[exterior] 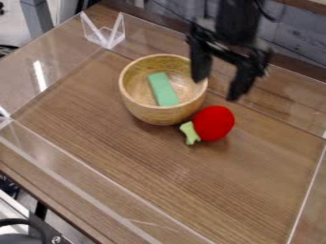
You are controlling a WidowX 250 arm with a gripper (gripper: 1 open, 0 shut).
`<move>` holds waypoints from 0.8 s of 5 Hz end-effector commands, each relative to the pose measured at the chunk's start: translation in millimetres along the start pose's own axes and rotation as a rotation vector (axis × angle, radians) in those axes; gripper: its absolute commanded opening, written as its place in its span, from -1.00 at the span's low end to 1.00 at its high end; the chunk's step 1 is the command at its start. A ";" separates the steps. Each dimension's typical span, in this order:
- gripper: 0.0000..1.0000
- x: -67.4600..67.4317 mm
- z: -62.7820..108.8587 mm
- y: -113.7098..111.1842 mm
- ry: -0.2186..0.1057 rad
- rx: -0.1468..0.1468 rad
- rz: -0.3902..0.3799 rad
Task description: Move the red fruit to the left
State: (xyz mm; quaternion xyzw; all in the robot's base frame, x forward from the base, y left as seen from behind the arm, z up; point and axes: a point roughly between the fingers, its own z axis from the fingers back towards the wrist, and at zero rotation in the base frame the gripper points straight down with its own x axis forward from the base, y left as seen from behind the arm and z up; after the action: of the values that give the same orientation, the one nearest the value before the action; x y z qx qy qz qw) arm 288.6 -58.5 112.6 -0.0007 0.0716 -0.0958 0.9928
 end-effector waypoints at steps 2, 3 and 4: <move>1.00 1.5 -1.9 -0.6 -0.054 0.024 -0.116; 1.00 -3.1 -14.6 11.5 -0.064 0.031 -0.106; 1.00 -5.0 -25.1 23.7 -0.081 0.026 -0.106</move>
State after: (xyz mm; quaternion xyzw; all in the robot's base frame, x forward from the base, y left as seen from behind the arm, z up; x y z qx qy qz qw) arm 280.4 -33.0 72.8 0.0037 0.0591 -0.1442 0.9878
